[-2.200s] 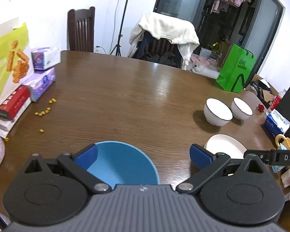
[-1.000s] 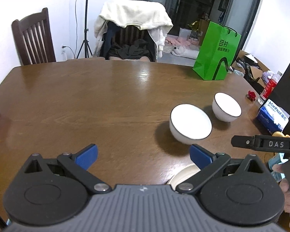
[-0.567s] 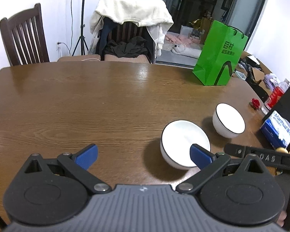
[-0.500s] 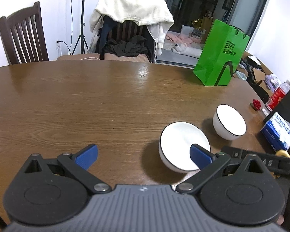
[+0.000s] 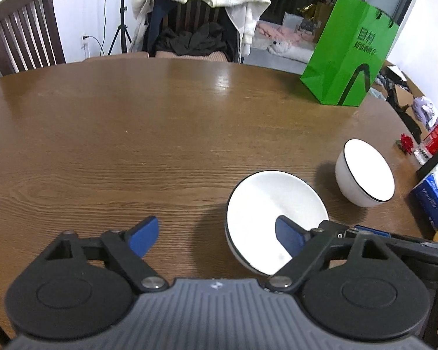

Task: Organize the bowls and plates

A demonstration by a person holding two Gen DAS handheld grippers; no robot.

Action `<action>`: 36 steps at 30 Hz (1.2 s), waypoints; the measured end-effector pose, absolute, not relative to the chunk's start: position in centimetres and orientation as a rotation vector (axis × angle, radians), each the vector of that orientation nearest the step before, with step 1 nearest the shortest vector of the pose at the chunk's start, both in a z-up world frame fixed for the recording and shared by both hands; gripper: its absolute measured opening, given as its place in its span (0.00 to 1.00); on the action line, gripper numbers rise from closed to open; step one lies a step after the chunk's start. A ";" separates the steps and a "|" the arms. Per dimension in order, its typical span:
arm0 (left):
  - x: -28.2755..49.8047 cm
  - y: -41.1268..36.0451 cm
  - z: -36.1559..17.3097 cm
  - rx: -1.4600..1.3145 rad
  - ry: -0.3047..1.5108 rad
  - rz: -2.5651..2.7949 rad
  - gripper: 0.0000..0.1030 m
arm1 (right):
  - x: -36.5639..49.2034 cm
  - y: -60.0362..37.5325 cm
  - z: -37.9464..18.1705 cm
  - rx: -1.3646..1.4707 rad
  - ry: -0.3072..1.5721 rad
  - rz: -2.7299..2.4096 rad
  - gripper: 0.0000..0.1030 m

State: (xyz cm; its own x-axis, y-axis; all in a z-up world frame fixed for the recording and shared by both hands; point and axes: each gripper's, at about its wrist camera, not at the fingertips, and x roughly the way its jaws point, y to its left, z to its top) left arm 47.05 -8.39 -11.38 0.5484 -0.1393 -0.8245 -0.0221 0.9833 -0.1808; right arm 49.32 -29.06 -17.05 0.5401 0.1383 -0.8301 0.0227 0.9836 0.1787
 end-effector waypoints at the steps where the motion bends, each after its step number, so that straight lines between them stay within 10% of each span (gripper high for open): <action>1: 47.3 -8.6 -11.7 -0.179 0.997 -0.066 0.78 | 49.5 -29.0 -17.3 0.177 1.005 0.071 0.49; 8: 48.9 -9.0 -13.5 -0.215 1.056 -0.053 0.63 | 51.1 -28.3 -18.8 0.165 1.047 0.080 0.42; 15: 49.6 -8.8 -15.0 -0.282 1.102 -0.063 0.09 | 52.1 -27.9 -19.9 0.177 1.085 0.090 0.24; 19: 49.9 -8.5 -15.4 -0.311 1.109 -0.062 0.07 | 52.5 -27.7 -20.2 0.210 1.093 0.120 0.10; 36: 49.9 -9.3 -15.0 -0.231 1.106 -0.086 0.06 | 52.4 -26.9 -20.1 0.172 1.090 0.096 0.09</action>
